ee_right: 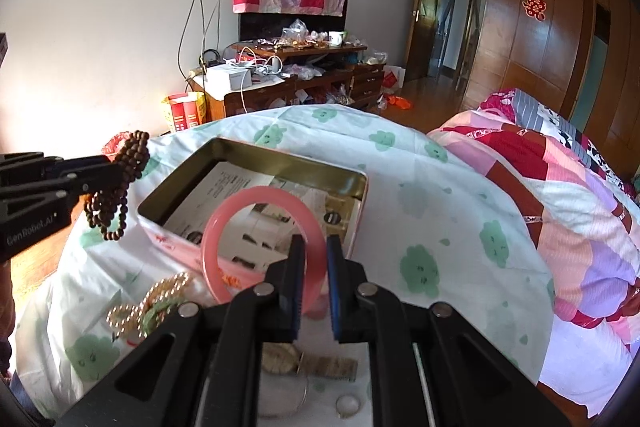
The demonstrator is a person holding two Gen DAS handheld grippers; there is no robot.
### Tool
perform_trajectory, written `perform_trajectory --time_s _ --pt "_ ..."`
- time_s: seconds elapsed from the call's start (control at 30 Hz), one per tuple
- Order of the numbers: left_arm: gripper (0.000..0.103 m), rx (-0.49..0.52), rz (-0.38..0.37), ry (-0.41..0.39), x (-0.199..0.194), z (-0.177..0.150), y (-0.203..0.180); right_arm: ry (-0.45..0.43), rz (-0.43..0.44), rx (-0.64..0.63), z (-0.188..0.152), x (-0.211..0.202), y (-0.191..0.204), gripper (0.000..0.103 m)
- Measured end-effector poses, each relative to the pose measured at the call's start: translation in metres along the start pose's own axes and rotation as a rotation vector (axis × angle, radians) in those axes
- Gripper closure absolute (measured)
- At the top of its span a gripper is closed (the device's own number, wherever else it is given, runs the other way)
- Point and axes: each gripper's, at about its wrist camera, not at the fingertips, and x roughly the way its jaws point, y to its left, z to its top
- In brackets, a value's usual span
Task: Organize jewelry
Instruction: 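Carry beads and pink bangle into the tin and open both tools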
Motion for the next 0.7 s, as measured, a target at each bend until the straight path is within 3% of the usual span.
perform_trajectory --time_s 0.7 --pt "0.088 0.092 0.092 0.061 0.055 0.021 -0.019 0.023 -0.03 0.002 0.022 0.043 0.0 0.091"
